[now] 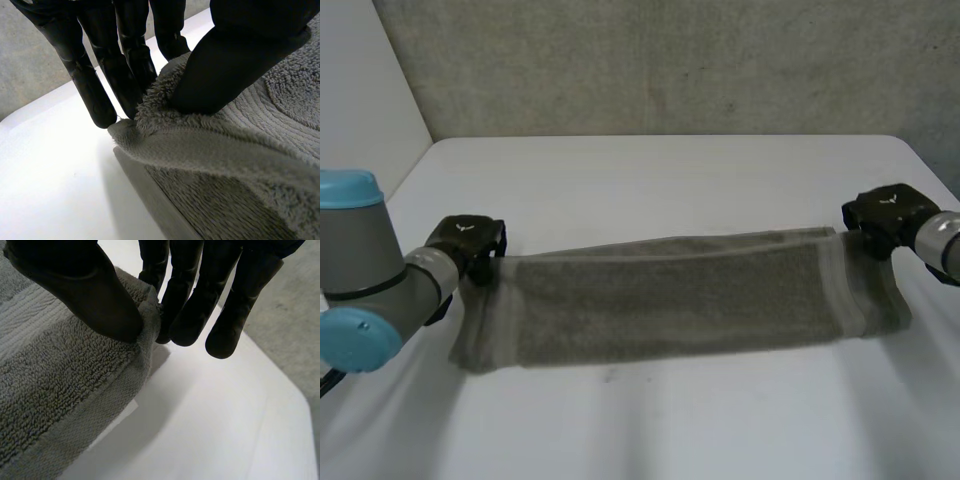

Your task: Fold the towel.

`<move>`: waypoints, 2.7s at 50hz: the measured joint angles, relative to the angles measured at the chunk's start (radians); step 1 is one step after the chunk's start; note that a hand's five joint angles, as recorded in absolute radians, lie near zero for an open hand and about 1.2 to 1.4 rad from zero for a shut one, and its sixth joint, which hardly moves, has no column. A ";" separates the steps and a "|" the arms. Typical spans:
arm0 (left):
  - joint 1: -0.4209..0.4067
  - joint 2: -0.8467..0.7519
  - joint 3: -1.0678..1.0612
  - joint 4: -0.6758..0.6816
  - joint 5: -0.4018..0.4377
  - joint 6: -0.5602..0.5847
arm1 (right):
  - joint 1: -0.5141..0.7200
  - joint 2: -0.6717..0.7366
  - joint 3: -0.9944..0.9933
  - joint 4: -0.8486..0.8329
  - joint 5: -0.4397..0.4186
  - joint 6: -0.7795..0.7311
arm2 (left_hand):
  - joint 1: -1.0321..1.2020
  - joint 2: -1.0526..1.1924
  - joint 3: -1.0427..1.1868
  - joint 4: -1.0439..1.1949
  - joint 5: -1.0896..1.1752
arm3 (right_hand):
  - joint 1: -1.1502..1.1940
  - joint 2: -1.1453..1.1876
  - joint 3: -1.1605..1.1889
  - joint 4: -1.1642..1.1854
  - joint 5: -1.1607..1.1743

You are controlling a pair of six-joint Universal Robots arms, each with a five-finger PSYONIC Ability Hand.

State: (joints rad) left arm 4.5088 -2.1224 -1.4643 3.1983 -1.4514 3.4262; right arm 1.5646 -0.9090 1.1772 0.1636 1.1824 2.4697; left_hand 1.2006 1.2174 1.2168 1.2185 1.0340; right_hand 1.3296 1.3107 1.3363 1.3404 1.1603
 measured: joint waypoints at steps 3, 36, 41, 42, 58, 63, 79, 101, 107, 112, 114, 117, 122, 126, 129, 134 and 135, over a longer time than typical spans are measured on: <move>-0.003 -0.042 0.053 0.004 -0.001 -0.001 | 0.017 0.042 -0.056 -0.025 0.024 0.000 | 0.000 0.000 0.000 0.000 0.000 | 0.000 0.000 0.000 0.000 0.000; -0.047 0.012 0.157 0.034 -0.023 -0.026 | 0.075 -0.005 -0.228 -0.051 0.089 0.184 | -1.025 -1.051 -1.051 -1.051 -1.005 | -1.099 -1.060 -1.096 -1.082 -1.105; -0.061 0.137 0.034 0.039 -0.020 -0.048 | 0.051 -0.139 -0.019 -0.053 0.084 0.201 | -1.025 -1.052 -1.051 -1.052 -1.005 | -1.101 -1.060 -1.096 -1.082 -1.105; -0.066 0.161 0.003 0.043 -0.019 -0.055 | 0.044 -0.164 0.035 -0.056 0.083 0.194 | -1.025 -1.052 -1.051 -1.052 -1.006 | -1.102 -1.060 -1.096 -1.082 -1.105; -0.112 0.280 -0.303 0.221 -0.020 -0.105 | -0.055 -0.242 0.593 -0.367 0.009 -0.028 | -1.025 -1.052 -1.051 -1.052 -1.007 | -0.837 -0.816 -0.838 -0.842 -0.827; -0.113 0.277 -0.310 0.241 -0.022 -0.104 | -0.067 -0.184 0.601 -0.436 -0.012 -0.038 | -1.025 -1.052 -1.051 -1.052 -1.007 | -0.609 -0.588 -0.615 -0.622 -0.620; -0.112 0.277 -0.323 0.241 -0.020 -0.104 | -0.247 -0.194 0.492 -0.436 0.096 -0.072 | -1.025 -1.052 -1.051 -1.052 -1.007 | -0.014 0.004 -0.003 0.001 -0.003; -0.114 0.293 -0.340 0.244 -0.023 -0.105 | 0.453 -0.278 0.374 -0.386 0.099 0.038 | -1.025 -1.052 -1.051 -1.052 -1.007 | -0.010 0.004 0.001 0.001 -0.002; -0.118 0.300 -0.346 0.244 -0.023 -0.106 | 0.704 -0.123 0.368 -0.414 0.107 0.038 | -1.025 -1.052 -1.051 -1.052 -1.007 | -0.010 0.004 0.001 0.001 -0.002; -0.126 0.299 -0.347 0.244 -0.023 -0.107 | 0.756 -0.063 0.368 -0.417 0.109 0.050 | -1.025 -1.052 -1.051 -1.052 -1.007 | -0.353 -0.343 -0.350 -0.355 -0.365; -0.128 0.299 -0.347 0.244 -0.022 -0.107 | 0.740 -0.077 0.379 -0.421 0.108 0.071 | -1.025 -1.052 -1.051 -1.052 -1.007 | -0.658 -0.644 -0.638 -0.652 -0.671; -0.131 0.299 -0.346 0.245 -0.021 -0.107 | 0.687 -0.119 0.404 -0.426 0.107 0.119 | -1.025 -1.052 -1.051 -1.052 -1.007 | -1.019 -1.003 -1.027 -1.030 -1.044; -0.135 0.298 -0.337 0.247 -0.020 -0.107 | 0.532 -0.226 0.477 -0.427 0.102 0.230 | -1.025 -1.052 -1.051 -1.052 -1.007 | -1.098 -1.062 -1.097 -1.083 -1.106; -0.150 0.299 -0.325 0.251 -0.021 -0.107 | 0.414 -0.305 0.560 -0.424 0.094 0.287 | -1.025 -1.052 -1.051 -1.052 -1.008 | -1.099 -1.062 -1.097 -1.083 -1.106; -0.166 0.298 -0.318 0.252 -0.023 -0.106 | 0.340 -0.339 0.623 -0.423 0.088 0.296 | -1.025 -1.052 -1.051 -1.052 -1.007 | -1.099 -1.062 -1.097 -1.083 -1.106; -0.191 0.296 -0.311 0.255 -0.024 -0.105 | 0.234 -0.344 0.711 -0.432 0.068 0.240 | -1.025 -1.052 -1.051 -1.052 -1.007 | -0.770 -0.744 -0.773 -0.775 -0.775; -0.194 0.296 -0.311 0.255 -0.024 -0.105 | 0.223 -0.341 0.720 -0.433 0.064 0.227 | -1.025 -1.052 -1.051 -1.052 -1.007 | -0.678 -0.648 -0.681 -0.697 -0.682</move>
State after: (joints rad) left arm 4.3148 -1.8264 -1.7751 3.4538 -1.4755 3.3209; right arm 1.7876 -1.2498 1.8972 -0.2698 1.2465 2.6963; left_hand 0.1757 0.1650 0.1661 0.1663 0.0265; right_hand 0.6520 0.6628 0.6552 0.6432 0.4784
